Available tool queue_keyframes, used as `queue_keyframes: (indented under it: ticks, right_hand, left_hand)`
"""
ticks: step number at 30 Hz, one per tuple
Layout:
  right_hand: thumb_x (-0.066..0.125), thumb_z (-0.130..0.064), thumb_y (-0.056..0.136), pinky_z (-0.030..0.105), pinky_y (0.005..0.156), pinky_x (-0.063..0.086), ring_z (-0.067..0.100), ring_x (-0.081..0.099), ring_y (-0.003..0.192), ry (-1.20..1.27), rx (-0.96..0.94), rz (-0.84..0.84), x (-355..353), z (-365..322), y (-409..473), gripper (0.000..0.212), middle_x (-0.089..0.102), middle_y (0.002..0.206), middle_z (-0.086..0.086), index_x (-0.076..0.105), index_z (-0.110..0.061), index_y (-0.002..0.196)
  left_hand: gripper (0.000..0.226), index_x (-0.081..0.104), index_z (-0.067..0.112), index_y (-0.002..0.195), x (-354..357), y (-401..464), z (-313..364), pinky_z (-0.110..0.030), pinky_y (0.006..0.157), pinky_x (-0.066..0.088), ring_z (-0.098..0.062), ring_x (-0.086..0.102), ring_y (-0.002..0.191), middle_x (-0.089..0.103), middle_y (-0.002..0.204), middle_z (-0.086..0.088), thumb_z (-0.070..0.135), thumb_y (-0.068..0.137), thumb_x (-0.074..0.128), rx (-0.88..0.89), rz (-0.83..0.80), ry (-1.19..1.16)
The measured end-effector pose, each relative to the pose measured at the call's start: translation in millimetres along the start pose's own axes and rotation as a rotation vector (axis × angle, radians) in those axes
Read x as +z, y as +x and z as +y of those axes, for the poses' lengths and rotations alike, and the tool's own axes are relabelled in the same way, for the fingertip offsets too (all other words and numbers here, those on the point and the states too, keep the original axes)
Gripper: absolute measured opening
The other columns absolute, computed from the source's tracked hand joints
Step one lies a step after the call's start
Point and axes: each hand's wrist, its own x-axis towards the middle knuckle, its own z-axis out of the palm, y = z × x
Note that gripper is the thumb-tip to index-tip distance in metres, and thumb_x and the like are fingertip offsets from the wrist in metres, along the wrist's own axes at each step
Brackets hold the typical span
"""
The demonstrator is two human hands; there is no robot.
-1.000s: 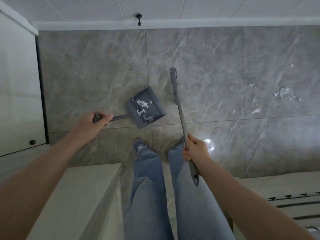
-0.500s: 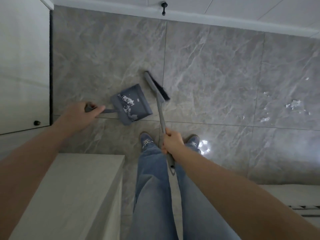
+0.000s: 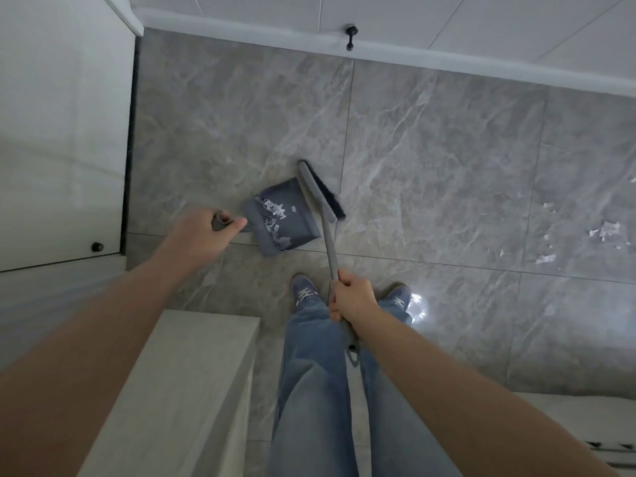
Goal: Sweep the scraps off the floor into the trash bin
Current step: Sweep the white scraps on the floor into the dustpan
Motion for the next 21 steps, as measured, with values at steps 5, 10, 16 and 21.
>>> queue_keyframes:
  ticks: [5, 10, 16, 21]
  right_hand:
    - [0.045, -0.012, 0.102, 0.019, 0.034, 0.031, 0.012, 0.035, 0.047, 0.288, -0.012, 0.027, -17, -4, -17, 0.042, 0.044, 0.064, 0.004, 0.046, -0.022, 0.142]
    - [0.042, -0.015, 0.102, 0.029, 0.045, 0.042, 0.016, 0.046, 0.047, 0.078, -0.146, 0.257, -49, -34, 23, 0.042, 0.054, 0.068, 0.0, 0.046, -0.031, 0.14]
    - [0.048, 0.001, 0.095, 0.032, 0.047, 0.049, 0.025, 0.056, 0.055, -0.164, 0.0, 0.355, -81, -66, 94, 0.011, 0.056, 0.08, 0.013, 0.055, -0.006, 0.1]
    - [0.042, -0.019, 0.098, 0.047, 0.069, 0.06, 0.037, 0.065, 0.076, -0.37, -0.115, 0.148, -41, 16, 46, 0.02, 0.063, 0.086, 0.017, 0.059, -0.013, 0.107]
  left_hand:
    - [0.037, 0.054, 0.017, 0.065, 0, -1, 1, -0.023, 0.054, 0.034, -0.004, 0.047, 0.057, 0.051, 0.058, 0.003, 0.039, 0.094, 0.06, -0.006, -0.023, -0.028]
    - [0.046, 0.052, 0.008, 0.066, 2, 3, -7, -0.03, 0.053, 0.034, -0.017, 0.044, 0.052, 0.046, 0.054, -0.002, 0.043, 0.095, 0.058, 0.017, -0.034, -0.03]
    - [0.046, 0.059, 0.005, 0.067, 5, 7, -6, -0.03, 0.055, 0.036, -0.016, 0.046, 0.051, 0.049, 0.053, -0.003, 0.041, 0.095, 0.057, 0.07, -0.016, 0.021]
    - [0.038, 0.062, 0.013, 0.068, 5, 0, 6, -0.026, 0.05, 0.035, -0.013, 0.046, 0.045, 0.048, 0.042, 0.008, 0.041, 0.094, 0.061, 0.0, -0.053, -0.102]
